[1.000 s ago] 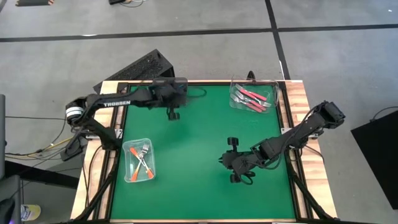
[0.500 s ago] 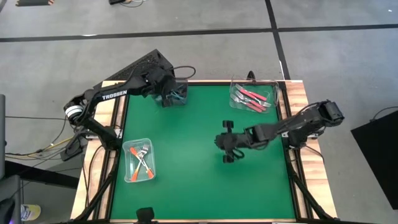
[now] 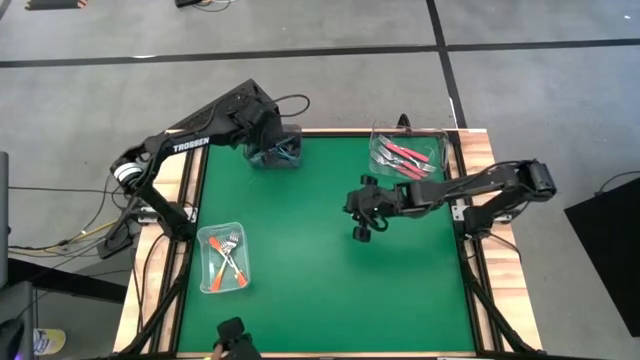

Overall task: Sort silverware by color (type)
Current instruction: Return to Home Position

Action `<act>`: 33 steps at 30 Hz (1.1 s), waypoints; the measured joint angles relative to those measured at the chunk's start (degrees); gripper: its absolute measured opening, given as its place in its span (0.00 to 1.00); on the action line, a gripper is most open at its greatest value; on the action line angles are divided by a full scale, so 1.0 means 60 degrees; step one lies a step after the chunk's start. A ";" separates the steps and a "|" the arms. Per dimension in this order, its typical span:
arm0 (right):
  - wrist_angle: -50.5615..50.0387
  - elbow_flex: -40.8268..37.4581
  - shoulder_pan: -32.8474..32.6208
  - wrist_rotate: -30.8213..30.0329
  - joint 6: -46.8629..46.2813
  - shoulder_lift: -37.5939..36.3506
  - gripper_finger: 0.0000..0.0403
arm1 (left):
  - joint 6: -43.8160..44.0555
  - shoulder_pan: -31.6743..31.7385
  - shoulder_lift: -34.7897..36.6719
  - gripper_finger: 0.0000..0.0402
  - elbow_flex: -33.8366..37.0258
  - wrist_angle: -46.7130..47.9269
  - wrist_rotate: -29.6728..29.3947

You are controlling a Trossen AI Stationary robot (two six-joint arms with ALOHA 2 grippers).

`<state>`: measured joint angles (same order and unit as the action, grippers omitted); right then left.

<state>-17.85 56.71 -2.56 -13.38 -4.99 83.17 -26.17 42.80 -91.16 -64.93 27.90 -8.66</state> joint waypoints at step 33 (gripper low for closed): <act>0.1402 -0.5042 -0.1179 -0.1829 -0.0690 -1.0385 0.06 | 0.4464 -0.5709 1.0812 0.04 0.8028 -0.6538 -0.0436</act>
<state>-9.44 26.46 -9.64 -24.35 -9.13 20.86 0.61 8.54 -26.29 -16.76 -11.33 -11.28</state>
